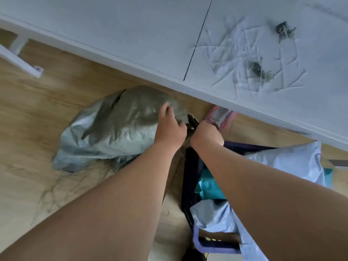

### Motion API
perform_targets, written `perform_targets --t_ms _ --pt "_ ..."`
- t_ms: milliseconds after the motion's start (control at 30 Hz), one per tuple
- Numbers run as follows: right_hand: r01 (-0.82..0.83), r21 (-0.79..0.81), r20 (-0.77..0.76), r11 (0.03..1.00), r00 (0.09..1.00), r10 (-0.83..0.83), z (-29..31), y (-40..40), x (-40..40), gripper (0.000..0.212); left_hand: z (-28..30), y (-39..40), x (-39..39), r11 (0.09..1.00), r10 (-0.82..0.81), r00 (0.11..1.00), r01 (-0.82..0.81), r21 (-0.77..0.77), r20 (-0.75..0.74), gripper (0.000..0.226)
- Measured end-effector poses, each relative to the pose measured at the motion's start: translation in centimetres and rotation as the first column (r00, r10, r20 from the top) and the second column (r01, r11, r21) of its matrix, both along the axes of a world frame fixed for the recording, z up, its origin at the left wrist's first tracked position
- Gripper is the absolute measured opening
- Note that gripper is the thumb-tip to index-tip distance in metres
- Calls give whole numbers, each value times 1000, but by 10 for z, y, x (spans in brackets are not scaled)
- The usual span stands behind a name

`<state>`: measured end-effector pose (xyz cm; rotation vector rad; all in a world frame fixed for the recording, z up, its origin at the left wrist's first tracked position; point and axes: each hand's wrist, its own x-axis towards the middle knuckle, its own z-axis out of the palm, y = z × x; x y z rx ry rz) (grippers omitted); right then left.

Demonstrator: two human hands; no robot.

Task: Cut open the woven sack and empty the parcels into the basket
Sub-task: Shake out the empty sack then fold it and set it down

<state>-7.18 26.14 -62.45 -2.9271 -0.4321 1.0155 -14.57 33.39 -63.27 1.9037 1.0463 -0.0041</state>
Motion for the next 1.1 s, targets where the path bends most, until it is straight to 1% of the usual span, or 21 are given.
perform_targets --t_ms 67,167,233,300,367,433,467,500,567,600,633,667,700,733,833,867,900,933,967,1033,1100 --pt "-5 -54 78 999 997 9 -39 9 16 33 -38 4 7 999 -52 998 52 -16 -20 68" --pt "-34 -109 105 993 993 45 -89 16 43 35 -86 10 18 993 -113 993 112 -24 -35 72" --pt "-147 -180 50 973 986 159 -117 17 61 34 -110 13 29 988 -156 986 155 -18 -50 75" --pt "-333 -256 -14 907 940 341 -140 19 79 33 -129 14 42 978 -207 975 207 -8 -81 78" --pt "-490 -353 -94 797 866 491 -154 22 97 39 -145 14 55 968 -252 964 253 -2 -90 77" --pt "-606 -448 -205 657 785 584 -164 24 110 53 -160 12 65 960 -281 957 281 -15 -77 77" --pt "-652 -489 -254 579 742 621 -166 24 115 55 -166 11 69 955 -295 953 294 -24 -74 77" --pt "-703 -530 -301 475 679 669 -172 22 119 54 -173 10 72 951 -308 948 306 -31 -76 77" --pt "-784 -584 -429 211 519 739 -184 21 129 48 -185 8 76 941 -338 937 336 -30 -94 75" --pt "-797 -589 -475 134 476 740 -191 20 133 46 -190 8 78 936 -351 930 351 -27 -105 73" --pt "-807 -581 -509 104 460 727 -199 20 137 47 -196 7 80 932 -362 926 361 -30 -110 72" --pt "-812 -573 -518 114 466 717 -207 18 141 51 -200 7 81 929 -370 923 368 -37 -104 71" --pt "-806 -572 -508 151 493 706 -213 16 143 56 -204 6 82 926 -378 922 375 -45 -91 69" --pt "-801 -560 -487 213 526 698 -219 15 146 59 -207 5 83 923 -385 919 382 -51 -79 67" --pt "-777 -538 -431 327 587 685 -229 7 147 53 -214 4 84 915 -400 914 395 -79 -73 58" --pt "-784 -518 -441 343 588 678 -232 5 147 54 -216 3 84 915 -401 913 394 -88 -73 55" --pt "-803 -493 -467 334 568 677 -239 6 148 58 -217 3 84 914 -401 913 394 -93 -73 52" --pt "-775 -492 -462 395 618 637 -244 6 147 63 -218 3 84 913 -403 912 396 -96 -75 51" --pt "-759 -496 -477 422 644 598 -249 7 146 67 -219 2 85 913 -404 911 396 -102 -79 49" --pt "-696 -518 -457 497 716 527 -252 8 151 67 -219 1 85 910 -409 907 399 -111 -96 48" --pt "-679 -533 -448 505 733 512 -249 6 152 63 -219 1 86 906 -419 901 408 -109 -113 49"
